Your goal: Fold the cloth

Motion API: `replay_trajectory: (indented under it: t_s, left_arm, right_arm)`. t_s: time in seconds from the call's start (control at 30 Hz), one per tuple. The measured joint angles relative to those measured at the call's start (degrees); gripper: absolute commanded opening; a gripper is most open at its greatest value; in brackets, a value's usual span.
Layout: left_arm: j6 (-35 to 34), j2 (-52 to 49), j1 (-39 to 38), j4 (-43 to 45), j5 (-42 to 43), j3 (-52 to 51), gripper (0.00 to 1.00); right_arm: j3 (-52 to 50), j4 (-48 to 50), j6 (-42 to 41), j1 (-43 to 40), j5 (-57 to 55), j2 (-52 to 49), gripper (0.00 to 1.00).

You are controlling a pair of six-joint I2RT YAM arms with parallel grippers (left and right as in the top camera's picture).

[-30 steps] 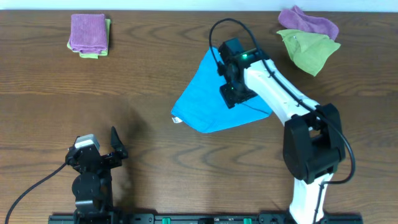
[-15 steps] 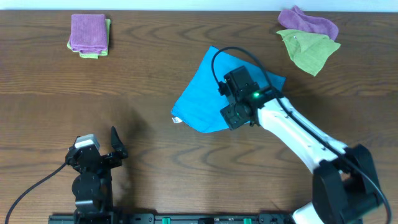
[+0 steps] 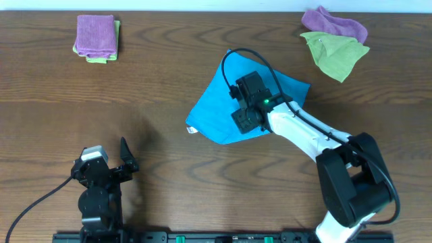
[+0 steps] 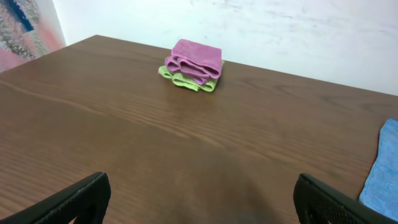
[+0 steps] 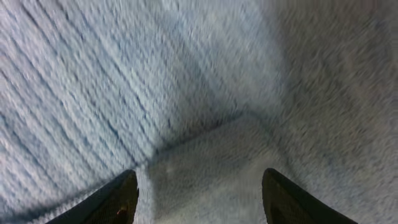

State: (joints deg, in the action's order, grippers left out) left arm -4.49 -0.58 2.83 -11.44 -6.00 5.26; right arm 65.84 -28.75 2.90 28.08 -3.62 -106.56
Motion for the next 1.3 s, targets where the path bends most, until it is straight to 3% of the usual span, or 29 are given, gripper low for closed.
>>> replay_trajectory:
  t_s: [0.6,0.83,0.93,0.97,1.03,1.07,1.3]
  left_arm:
    - [0.0,0.0,0.0,0.0,0.0,0.0,0.95]
    - [0.0,0.0,0.0,0.0,0.0,0.0,0.95]
    - [0.0,0.0,0.0,0.0,0.0,0.0,0.96]
    - [0.0,0.0,0.0,0.0,0.0,0.0,0.95]
    - [0.0,0.0,0.0,0.0,0.0,0.0,0.96]
    - [0.0,0.0,0.0,0.0,0.0,0.0,0.95]
    - [0.0,0.0,0.0,0.0,0.0,0.0,0.95]
  right_arm:
    - [0.0,1.38,-0.9,-2.27,2.86,-2.27,0.56]
    - [0.0,1.18,-1.18,-2.27,3.96,-3.26,0.43]
    - [0.0,1.18,-1.33,-2.27,4.09,-3.26,0.33]
    - [0.0,1.18,-1.36,-2.27,4.09,-3.26,0.28]
    - [0.0,1.14,-1.33,-2.27,4.11,-3.26,0.05]
    - [0.0,1.11,-1.55,-2.27,4.11,-3.26,0.01]
    - [1.16,-3.28,-2.64,-2.27,4.09,-3.26,0.01]
